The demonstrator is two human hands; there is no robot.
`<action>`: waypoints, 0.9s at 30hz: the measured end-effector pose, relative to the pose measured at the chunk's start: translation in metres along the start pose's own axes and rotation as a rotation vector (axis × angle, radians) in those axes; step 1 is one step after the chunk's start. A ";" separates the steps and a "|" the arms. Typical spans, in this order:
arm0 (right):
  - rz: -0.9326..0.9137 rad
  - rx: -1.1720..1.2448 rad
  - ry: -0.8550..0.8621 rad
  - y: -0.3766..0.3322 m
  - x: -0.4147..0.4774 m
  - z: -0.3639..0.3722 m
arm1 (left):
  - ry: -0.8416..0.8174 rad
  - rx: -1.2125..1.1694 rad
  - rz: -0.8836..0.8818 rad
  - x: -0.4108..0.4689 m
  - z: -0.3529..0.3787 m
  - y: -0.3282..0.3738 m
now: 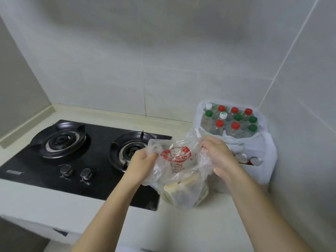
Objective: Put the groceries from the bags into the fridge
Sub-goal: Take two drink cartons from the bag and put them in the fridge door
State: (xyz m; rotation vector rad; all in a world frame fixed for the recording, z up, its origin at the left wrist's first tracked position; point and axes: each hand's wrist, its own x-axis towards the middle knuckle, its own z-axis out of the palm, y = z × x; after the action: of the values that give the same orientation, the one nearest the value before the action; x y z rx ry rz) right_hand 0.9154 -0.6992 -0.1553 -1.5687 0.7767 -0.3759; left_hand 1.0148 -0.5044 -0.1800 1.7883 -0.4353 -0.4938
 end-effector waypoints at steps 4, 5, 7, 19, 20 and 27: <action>-0.048 -0.046 0.027 0.036 -0.010 -0.021 | 0.002 0.016 -0.025 -0.019 0.030 -0.018; -0.069 -0.054 0.036 0.042 -0.013 -0.025 | 0.012 0.024 -0.026 -0.020 0.036 -0.024; -0.099 -0.077 0.048 0.052 -0.015 -0.033 | 0.022 0.053 -0.029 -0.023 0.048 -0.033; -0.231 -0.322 0.072 0.087 0.003 -0.070 | -0.011 0.282 -0.054 -0.017 0.062 -0.059; -0.237 -0.352 0.066 0.091 0.005 -0.073 | -0.012 0.342 -0.075 -0.016 0.059 -0.063; -0.190 -0.490 0.043 0.100 0.002 -0.085 | -0.009 0.684 -0.110 -0.017 0.053 -0.069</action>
State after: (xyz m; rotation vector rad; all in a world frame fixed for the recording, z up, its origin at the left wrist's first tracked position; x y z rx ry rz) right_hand 0.8361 -0.7626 -0.2385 -2.1096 0.7925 -0.3756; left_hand 0.9750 -0.5203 -0.2572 2.4788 -0.5566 -0.4583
